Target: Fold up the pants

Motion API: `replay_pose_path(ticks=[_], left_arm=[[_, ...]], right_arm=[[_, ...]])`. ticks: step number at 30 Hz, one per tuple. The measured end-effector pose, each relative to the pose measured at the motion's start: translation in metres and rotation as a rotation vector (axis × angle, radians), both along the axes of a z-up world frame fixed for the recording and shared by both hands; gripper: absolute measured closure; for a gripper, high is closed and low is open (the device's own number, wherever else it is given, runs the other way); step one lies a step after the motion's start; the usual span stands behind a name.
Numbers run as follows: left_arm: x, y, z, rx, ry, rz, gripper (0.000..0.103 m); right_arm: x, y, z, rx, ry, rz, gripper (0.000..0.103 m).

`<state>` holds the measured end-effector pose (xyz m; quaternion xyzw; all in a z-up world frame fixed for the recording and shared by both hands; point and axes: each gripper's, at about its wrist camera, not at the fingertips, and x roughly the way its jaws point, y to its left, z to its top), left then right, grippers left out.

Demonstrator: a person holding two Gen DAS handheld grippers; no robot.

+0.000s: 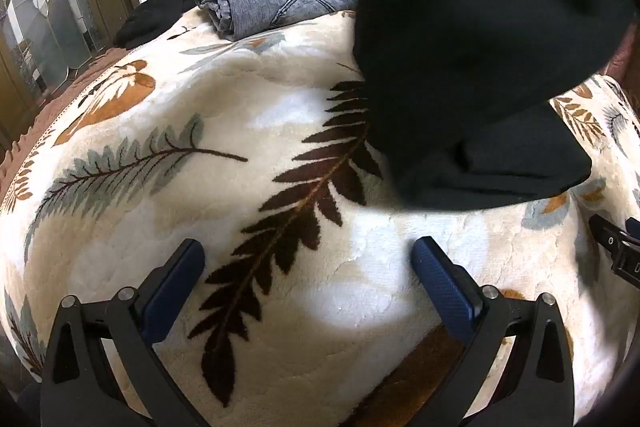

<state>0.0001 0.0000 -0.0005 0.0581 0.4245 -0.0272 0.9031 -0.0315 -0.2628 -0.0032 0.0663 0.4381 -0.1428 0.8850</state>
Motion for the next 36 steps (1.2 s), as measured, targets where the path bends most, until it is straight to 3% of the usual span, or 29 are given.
replay_pose_path(ticks=[36], left_arm=[[-0.0002,-0.0001,0.0005,0.000,-0.001,0.001,0.000]], right_arm=[[0.0019,0.0000,-0.0025,0.001,-0.003,0.000,0.001]])
